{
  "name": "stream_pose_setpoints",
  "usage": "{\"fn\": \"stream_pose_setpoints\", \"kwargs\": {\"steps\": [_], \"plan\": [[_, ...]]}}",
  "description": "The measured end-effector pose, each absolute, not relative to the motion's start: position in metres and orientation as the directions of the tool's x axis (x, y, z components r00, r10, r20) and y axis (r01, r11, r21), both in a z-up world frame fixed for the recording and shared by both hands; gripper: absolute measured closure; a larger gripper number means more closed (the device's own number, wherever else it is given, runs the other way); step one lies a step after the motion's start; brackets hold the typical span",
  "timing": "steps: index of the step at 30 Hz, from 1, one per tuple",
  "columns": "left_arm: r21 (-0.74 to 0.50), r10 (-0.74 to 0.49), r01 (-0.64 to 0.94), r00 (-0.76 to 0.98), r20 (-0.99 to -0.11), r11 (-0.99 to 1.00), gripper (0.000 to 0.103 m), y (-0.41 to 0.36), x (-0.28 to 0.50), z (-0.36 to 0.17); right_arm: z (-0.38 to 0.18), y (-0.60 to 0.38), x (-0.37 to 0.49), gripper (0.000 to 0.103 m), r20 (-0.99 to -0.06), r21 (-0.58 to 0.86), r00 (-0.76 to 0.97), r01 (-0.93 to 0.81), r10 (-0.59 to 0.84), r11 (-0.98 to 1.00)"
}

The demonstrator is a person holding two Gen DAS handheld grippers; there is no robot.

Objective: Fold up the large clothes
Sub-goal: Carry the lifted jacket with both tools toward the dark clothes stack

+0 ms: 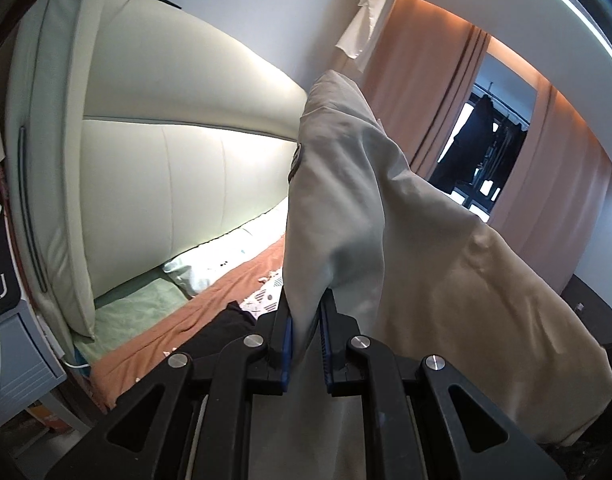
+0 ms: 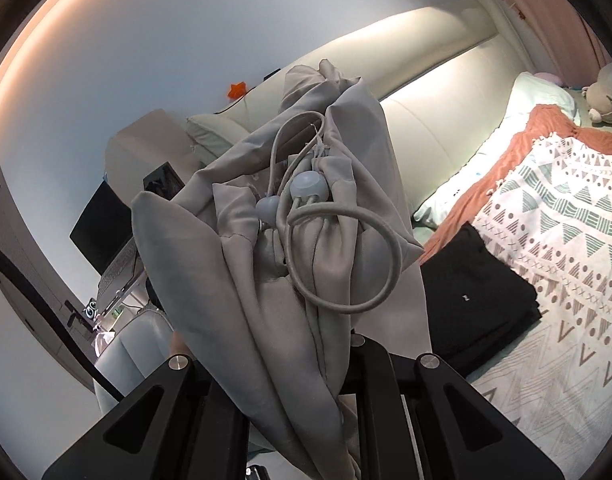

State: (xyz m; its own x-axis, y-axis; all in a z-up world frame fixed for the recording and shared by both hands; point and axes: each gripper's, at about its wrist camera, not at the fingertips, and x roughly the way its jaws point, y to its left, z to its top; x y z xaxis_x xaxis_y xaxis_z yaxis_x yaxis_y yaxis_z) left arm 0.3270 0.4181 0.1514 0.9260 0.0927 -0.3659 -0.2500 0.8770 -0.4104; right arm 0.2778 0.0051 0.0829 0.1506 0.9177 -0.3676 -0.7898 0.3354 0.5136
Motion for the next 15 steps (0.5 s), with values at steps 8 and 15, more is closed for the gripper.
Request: {"fn": "stream_pose_setpoints", "kwargs": {"steps": [8,15], "plan": [[-0.348,0.217,-0.376,0.882,-0.418,0.859,0.090,0.468,0.323,0.154,0.068,0.039,0.321,0.096,-0.364,0.577,0.011,-0.782,0.932,0.235],[-0.287,0.283,-0.446,0.838,-0.466,0.848,0.090,0.492,0.347,0.136,0.041,0.037,0.380,0.096,-0.328,0.669,-0.098,-0.726,0.940,0.158]]}}
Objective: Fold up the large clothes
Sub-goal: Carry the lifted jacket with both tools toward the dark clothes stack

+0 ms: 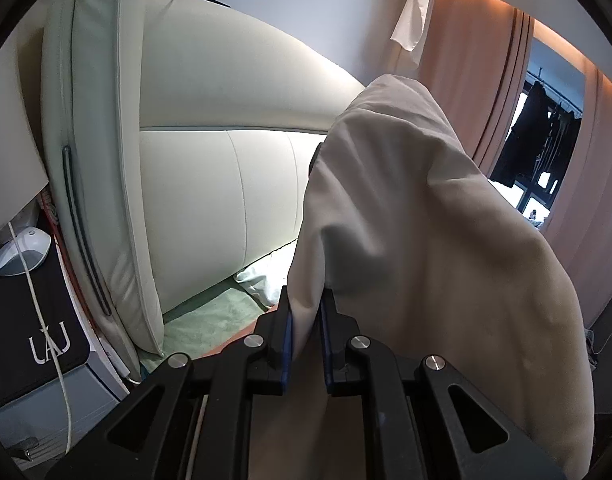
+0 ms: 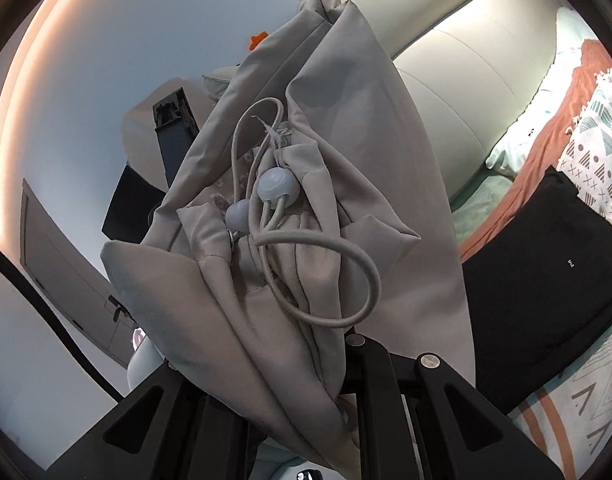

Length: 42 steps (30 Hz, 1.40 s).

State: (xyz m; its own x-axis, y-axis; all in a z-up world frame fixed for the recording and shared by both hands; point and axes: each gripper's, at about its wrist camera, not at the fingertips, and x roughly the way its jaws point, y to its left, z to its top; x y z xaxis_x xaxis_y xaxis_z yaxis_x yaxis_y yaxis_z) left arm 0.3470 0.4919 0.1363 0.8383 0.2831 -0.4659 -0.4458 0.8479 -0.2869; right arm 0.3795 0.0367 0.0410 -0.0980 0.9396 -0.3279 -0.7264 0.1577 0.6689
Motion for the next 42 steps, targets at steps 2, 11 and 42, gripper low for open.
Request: {"fn": "stream_pose_setpoints", "kwargs": {"steps": [2,11,42], "plan": [[-0.271,0.294,-0.458,0.827,-0.480,0.847,0.090,0.496,0.361,0.126,0.028,0.031,0.403,0.096,-0.311,0.709,-0.128,-0.691,0.942,0.140],[-0.221,0.269,-0.449,0.790,-0.550,0.866,0.090,0.492,0.443,0.080,-0.016,-0.040,0.534,0.096,-0.317,0.764,-0.118,-0.619,0.941,0.180],[-0.265,0.269,-0.505,0.753,-0.601,0.821,0.035,0.439,0.423,-0.003,-0.114,-0.256,0.911,0.096,-0.386,0.860,0.099,-0.320,0.917,0.397]]}}
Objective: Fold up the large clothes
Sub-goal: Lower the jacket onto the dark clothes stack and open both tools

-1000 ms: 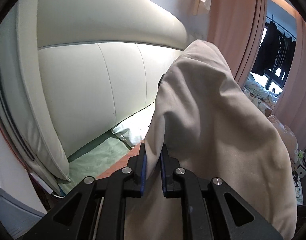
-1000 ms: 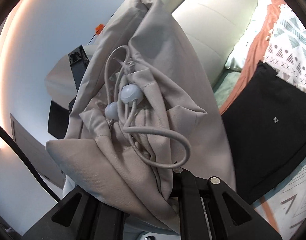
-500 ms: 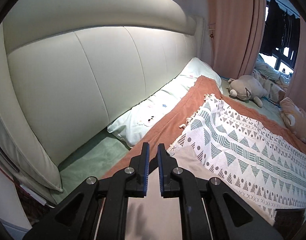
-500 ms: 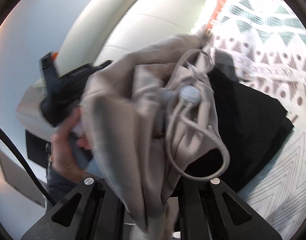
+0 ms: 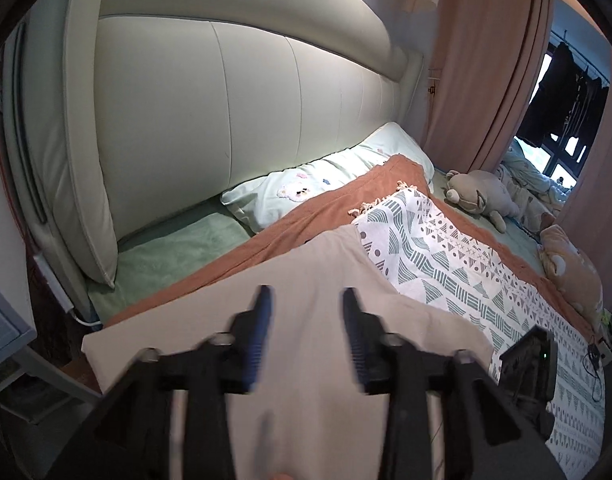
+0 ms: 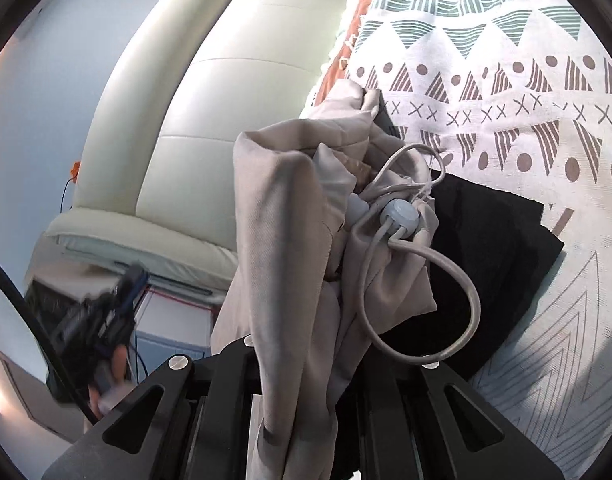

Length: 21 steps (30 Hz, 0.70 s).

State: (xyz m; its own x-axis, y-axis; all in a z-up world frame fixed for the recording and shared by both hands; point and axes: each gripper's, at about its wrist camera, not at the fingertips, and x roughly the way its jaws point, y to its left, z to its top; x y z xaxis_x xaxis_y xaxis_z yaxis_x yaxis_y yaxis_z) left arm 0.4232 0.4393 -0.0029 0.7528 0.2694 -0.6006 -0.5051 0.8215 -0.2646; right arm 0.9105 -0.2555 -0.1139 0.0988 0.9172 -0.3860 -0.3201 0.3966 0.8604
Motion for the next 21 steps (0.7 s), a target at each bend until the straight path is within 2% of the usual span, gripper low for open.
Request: {"fn": "stream_pose_setpoints", "kwargs": {"steps": [1,3,7,10,11,17,21], "plan": [[-0.276,0.267,-0.507,0.756,-0.598,0.817,0.000,0.440,0.415,-0.006,-0.112,-0.257,0.919,0.096,-0.387,0.860,0.100,-0.320,0.917,0.398],[-0.270,0.293,-0.528,0.750,-0.594,0.805,0.000,0.441,0.403,-0.010,-0.109,-0.263,0.934,0.095,-0.388,0.858,0.095,-0.327,0.917,0.397],[-0.284,0.300,-0.560,0.729,-0.615,0.778,0.000,0.444,0.378,-0.022,-0.108,-0.280,0.959,0.087,-0.405,0.866,0.066,-0.292,0.912,0.406],[-0.268,0.332,-0.581,0.720,-0.609,0.768,0.000,0.438,0.359,-0.027,-0.108,-0.299,0.971,0.064,-0.428,0.866,0.039,-0.270,0.903,0.422],[-0.272,0.337,-0.585,0.721,-0.605,0.764,0.000,0.436,0.352,-0.028,-0.106,-0.301,0.970,0.062,-0.435,0.859,0.040,-0.281,0.900,0.428],[-0.323,0.320,-0.603,0.718,-0.618,0.730,0.000,0.432,0.322,-0.054,-0.095,-0.322,0.990,0.062,-0.452,0.846,0.040,-0.299,0.891,0.442],[-0.326,0.336,-0.645,0.687,-0.644,0.692,0.000,0.430,0.310,-0.073,-0.101,-0.360,0.989,0.062,-0.504,0.806,0.145,-0.276,0.851,0.524]]}}
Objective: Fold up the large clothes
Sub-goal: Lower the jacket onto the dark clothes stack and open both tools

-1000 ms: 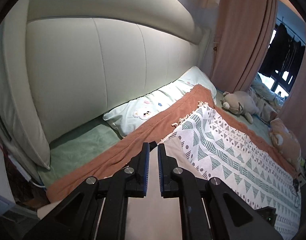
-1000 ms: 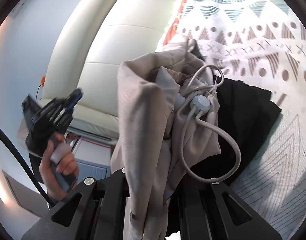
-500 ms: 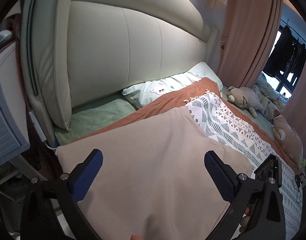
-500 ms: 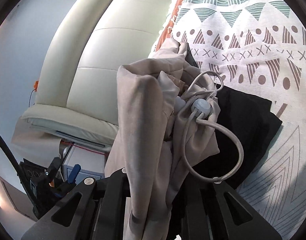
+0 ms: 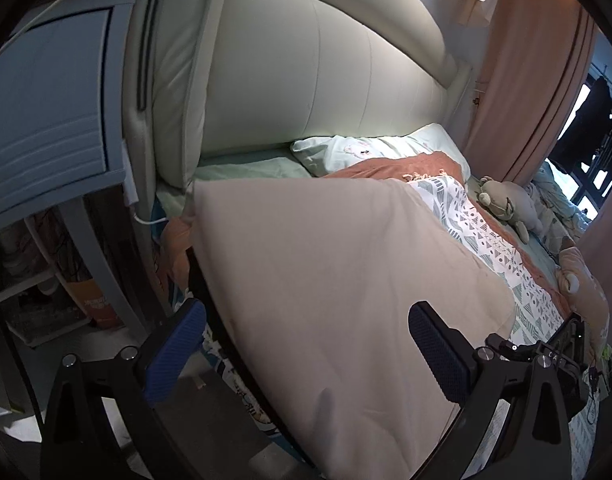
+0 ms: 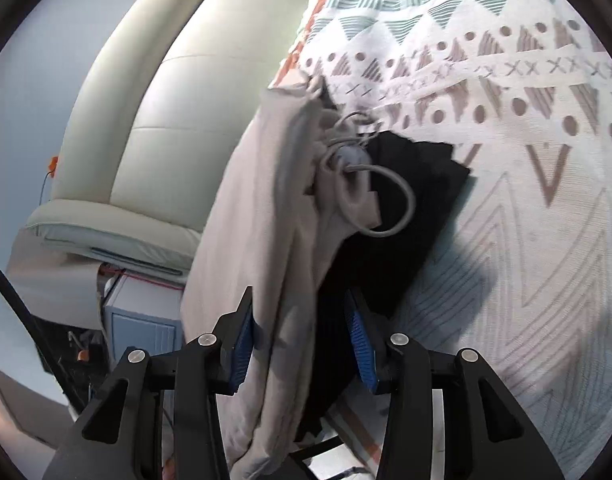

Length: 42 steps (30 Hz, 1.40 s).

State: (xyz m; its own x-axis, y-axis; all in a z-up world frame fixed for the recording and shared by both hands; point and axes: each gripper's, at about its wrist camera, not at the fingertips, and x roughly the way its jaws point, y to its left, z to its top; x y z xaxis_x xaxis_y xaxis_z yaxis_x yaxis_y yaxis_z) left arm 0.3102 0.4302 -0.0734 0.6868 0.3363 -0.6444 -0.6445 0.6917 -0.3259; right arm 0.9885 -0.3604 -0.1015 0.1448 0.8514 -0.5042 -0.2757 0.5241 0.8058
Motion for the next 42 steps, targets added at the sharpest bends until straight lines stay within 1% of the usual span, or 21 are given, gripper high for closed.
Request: {"fn": "stream_pose_setpoints", "kwargs": {"steps": [1,2,3,4,5,8,16,19,21,22,24,25,26,27,29,32,34,36,37,38,42], "plan": [[-0.334,0.331,-0.648,0.685,-0.650,0.685,0.001,0.430,0.307,-0.079,-0.102,-0.368,0.999,0.072,-0.497,0.812,0.154,-0.264,0.854,0.521],[-0.341,0.327,-0.651,0.682,-0.654,0.678,0.006,0.430,0.304,-0.084,-0.103,-0.372,1.009,0.086,-0.484,0.822,0.146,-0.264,0.863,0.505],[-0.346,0.322,-0.654,0.680,-0.659,0.672,0.010,0.429,0.302,-0.089,-0.103,-0.372,1.012,0.087,-0.472,0.831,0.133,-0.264,0.871,0.490],[-0.350,0.316,-0.659,0.674,-0.668,0.666,0.018,0.430,0.301,-0.094,-0.102,-0.376,1.021,0.089,-0.471,0.832,0.135,-0.261,0.872,0.490],[-0.353,0.311,-0.664,0.668,-0.676,0.660,0.023,0.430,0.301,-0.099,-0.099,-0.378,1.028,0.092,-0.468,0.833,0.136,-0.263,0.873,0.488],[-0.361,0.293,-0.669,0.659,-0.693,0.650,0.027,0.429,0.303,-0.112,-0.091,-0.385,1.044,0.094,-0.466,0.830,0.140,-0.274,0.874,0.486],[-0.327,0.293,-0.701,0.609,-0.737,0.634,0.027,0.424,0.313,-0.129,-0.077,-0.404,1.118,0.094,-0.494,0.820,0.134,-0.258,0.859,0.512],[-0.314,0.288,-0.702,0.597,-0.749,0.639,0.027,0.420,0.315,-0.129,-0.071,-0.376,1.118,0.089,-0.489,0.801,0.121,-0.329,0.864,0.500],[-0.310,0.278,-0.705,0.586,-0.761,0.639,0.027,0.416,0.318,-0.130,-0.070,-0.362,1.109,0.085,-0.499,0.797,0.104,-0.334,0.860,0.503],[-0.305,0.278,-0.705,0.582,-0.764,0.640,0.027,0.413,0.319,-0.129,-0.068,-0.366,1.115,0.080,-0.504,0.795,0.101,-0.333,0.858,0.506],[-0.280,0.299,-0.710,0.573,-0.764,0.646,0.027,0.406,0.319,-0.125,-0.068,-0.360,1.089,0.064,-0.513,0.782,0.107,-0.349,0.851,0.516],[-0.263,0.315,-0.717,0.564,-0.763,0.646,0.027,0.402,0.318,-0.122,-0.062,-0.365,1.094,0.044,-0.515,0.775,0.115,-0.361,0.849,0.519],[-0.255,0.325,-0.720,0.561,-0.761,0.645,0.026,0.398,0.318,-0.119,-0.058,-0.381,1.093,0.030,-0.515,0.771,0.122,-0.367,0.848,0.521],[-0.258,0.325,-0.718,0.565,-0.758,0.646,0.025,0.395,0.317,-0.116,-0.055,-0.374,1.087,0.029,-0.514,0.767,0.131,-0.372,0.848,0.522],[-0.269,0.320,-0.708,0.580,-0.749,0.653,0.014,0.388,0.314,-0.109,-0.043,-0.381,1.089,0.029,-0.512,0.762,0.143,-0.380,0.847,0.524],[-0.257,0.335,-0.697,0.591,-0.734,0.669,0.004,0.376,0.311,-0.096,-0.037,-0.383,1.057,0.029,-0.529,0.741,0.152,-0.397,0.835,0.541],[-0.253,0.338,-0.690,0.599,-0.726,0.679,0.003,0.365,0.309,-0.086,-0.035,-0.378,1.044,0.028,-0.545,0.719,0.161,-0.414,0.823,0.558],[-0.248,0.345,-0.685,0.605,-0.717,0.685,0.003,0.356,0.305,-0.078,-0.049,-0.361,0.972,0.025,-0.550,0.704,0.166,-0.435,0.819,0.561],[-0.248,0.348,-0.682,0.610,-0.712,0.689,0.003,0.351,0.303,-0.074,-0.040,-0.366,0.961,0.023,-0.555,0.693,0.172,-0.445,0.814,0.567],[-0.248,0.350,-0.677,0.616,-0.706,0.693,0.003,0.345,0.301,-0.069,-0.025,-0.381,0.926,0.023,-0.560,0.680,0.179,-0.458,0.809,0.572],[-0.239,0.352,-0.660,0.630,-0.692,0.712,0.003,0.324,0.294,-0.054,0.013,-0.417,0.887,0.023,-0.590,0.614,0.221,-0.502,0.776,0.609]]}}
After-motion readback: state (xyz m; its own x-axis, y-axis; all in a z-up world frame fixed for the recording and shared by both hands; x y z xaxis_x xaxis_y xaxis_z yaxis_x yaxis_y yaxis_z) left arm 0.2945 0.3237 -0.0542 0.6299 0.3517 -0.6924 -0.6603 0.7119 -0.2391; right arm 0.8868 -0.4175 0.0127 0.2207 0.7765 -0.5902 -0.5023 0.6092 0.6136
